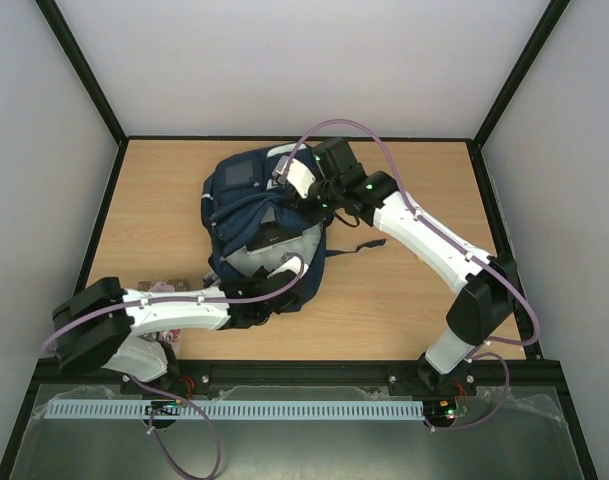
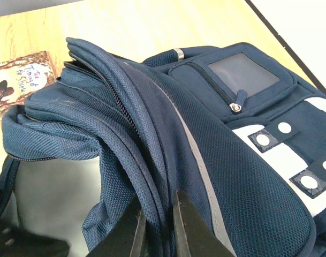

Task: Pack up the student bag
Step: Adjust the book in the student bag.

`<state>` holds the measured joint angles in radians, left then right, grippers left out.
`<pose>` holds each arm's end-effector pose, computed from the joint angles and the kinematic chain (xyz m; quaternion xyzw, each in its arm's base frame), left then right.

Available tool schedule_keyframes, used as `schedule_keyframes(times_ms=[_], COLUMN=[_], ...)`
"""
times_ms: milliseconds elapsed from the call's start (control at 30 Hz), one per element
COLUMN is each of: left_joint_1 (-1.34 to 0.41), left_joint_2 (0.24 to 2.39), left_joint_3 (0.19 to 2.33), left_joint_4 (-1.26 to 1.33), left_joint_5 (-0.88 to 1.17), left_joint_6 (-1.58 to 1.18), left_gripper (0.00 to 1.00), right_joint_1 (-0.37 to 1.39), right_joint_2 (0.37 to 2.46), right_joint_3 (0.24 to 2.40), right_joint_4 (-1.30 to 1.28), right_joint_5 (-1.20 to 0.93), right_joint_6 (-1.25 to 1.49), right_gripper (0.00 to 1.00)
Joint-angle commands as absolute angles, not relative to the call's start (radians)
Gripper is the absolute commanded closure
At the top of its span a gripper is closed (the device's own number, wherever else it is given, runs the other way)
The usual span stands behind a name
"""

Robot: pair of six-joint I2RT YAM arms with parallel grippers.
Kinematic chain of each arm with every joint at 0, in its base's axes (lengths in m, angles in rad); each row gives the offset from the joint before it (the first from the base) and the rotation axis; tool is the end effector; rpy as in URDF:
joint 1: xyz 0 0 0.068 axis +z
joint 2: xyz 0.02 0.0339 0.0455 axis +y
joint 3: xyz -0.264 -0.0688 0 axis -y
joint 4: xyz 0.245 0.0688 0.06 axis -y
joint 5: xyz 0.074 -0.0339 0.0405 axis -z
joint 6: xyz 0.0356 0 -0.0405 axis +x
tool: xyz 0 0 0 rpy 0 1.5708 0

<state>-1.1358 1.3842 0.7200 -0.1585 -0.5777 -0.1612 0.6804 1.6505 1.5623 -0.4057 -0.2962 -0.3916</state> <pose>0.1321 -0.2381 0.1930 0.3258 0.8372 -0.0002 0.4393 0.2931 0.2506 0.3636 -0.4987 0.6914 0.1983 0.4837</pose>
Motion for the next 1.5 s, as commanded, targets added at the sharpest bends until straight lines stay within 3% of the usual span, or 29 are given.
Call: schedule_keyframes(times_ms=[0, 300, 600, 867, 1133, 1467], left_joint_1=[-1.077, -0.862, -0.845, -0.852, -0.902, -1.113], left_joint_2=[1.440, 1.592, 1.830, 1.856, 1.770, 1.449], left_joint_3=[0.664, 0.665, 0.862, 0.837, 0.797, 0.715], left_joint_4=[-0.012, 0.214, 0.324, 0.506, 0.450, 0.179], left_joint_5=[-0.657, -0.548, -0.563, -0.622, -0.576, -0.552], left_joint_6=[-0.226, -0.157, -0.155, -0.154, -0.181, -0.285], left_gripper=[0.98, 0.98, 0.98, 0.98, 0.98, 0.64], right_joint_1=[0.667, 0.657, 0.644, 0.632, 0.573, 0.495], right_joint_2=[1.521, 1.391, 1.310, 1.321, 1.347, 1.418], right_joint_3=[1.547, 1.370, 1.282, 1.288, 1.231, 1.124], right_joint_4=[-0.396, -0.379, -0.414, -0.433, -0.339, -0.269], right_joint_5=[-0.289, -0.252, -0.309, -0.373, -0.268, -0.301], right_joint_6=[-0.336, -0.342, -0.409, -0.465, -0.425, -0.419], right_gripper=[0.99, 0.99, 0.99, 0.99, 0.99, 0.98])
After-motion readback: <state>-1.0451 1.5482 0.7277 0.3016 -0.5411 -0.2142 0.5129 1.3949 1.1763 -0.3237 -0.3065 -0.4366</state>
